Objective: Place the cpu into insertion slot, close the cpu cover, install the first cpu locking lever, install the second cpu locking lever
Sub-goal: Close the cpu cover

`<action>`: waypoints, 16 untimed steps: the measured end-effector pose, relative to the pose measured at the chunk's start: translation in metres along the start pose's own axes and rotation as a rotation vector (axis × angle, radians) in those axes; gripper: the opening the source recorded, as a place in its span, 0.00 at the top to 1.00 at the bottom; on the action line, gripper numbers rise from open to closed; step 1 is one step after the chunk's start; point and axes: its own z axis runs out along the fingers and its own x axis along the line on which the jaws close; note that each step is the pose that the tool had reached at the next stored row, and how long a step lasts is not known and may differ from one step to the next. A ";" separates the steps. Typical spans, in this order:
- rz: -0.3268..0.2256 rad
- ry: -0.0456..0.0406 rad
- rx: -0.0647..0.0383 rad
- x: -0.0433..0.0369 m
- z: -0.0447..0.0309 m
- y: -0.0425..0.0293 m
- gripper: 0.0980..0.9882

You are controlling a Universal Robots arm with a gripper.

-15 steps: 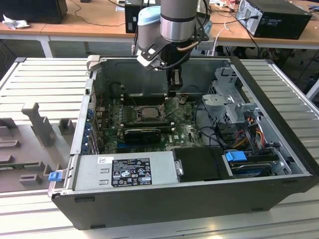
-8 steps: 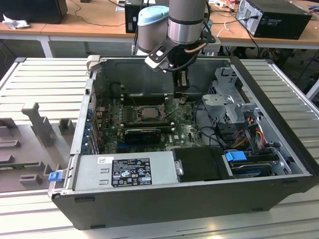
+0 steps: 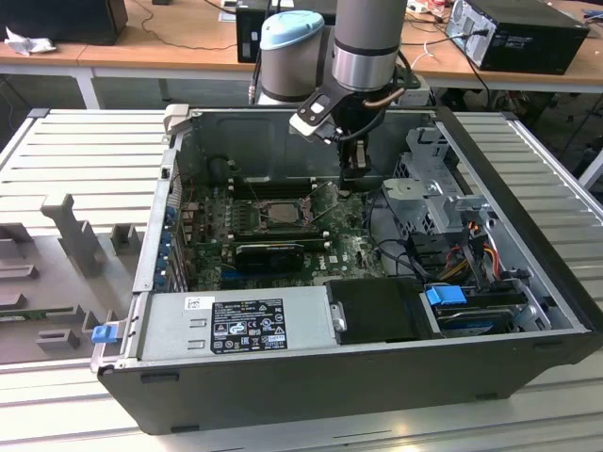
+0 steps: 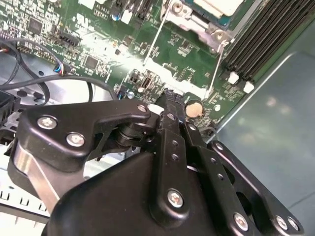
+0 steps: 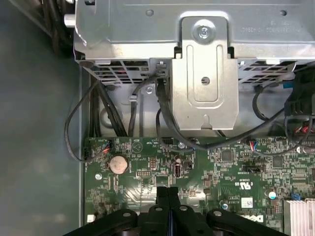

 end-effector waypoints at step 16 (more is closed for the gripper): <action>-0.094 0.0078 0.023 -0.0001 0.0103 -0.0077 0.99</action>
